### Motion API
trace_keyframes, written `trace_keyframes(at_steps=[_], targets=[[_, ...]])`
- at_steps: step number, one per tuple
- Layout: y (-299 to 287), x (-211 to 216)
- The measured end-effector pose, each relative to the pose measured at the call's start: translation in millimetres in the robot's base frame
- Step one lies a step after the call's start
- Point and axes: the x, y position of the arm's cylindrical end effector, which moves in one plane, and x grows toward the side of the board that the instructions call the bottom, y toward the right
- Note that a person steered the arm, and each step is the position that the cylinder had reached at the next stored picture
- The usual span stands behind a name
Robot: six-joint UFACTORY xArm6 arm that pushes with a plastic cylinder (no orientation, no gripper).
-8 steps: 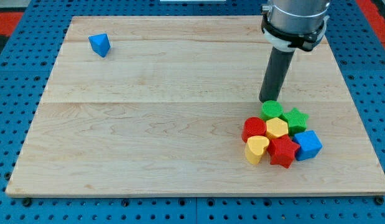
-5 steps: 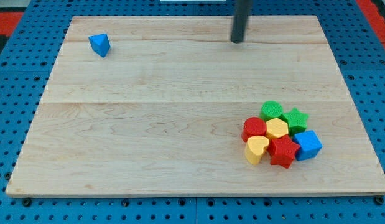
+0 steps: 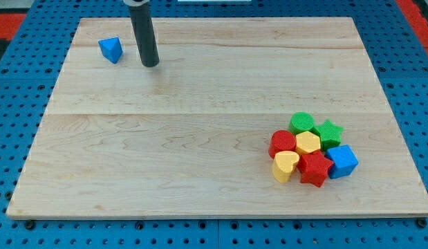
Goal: Slide the blue triangle close to the red circle
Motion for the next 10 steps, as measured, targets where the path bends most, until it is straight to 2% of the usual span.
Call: trace_keyframes(at_steps=[1,3,4,5,6,7,8,9,10], targets=[[12,-51],[-107,-47],[-107,21],[-52,52],[-126,46],[-117,-5],[-64,-18],[39,21],[46,3]])
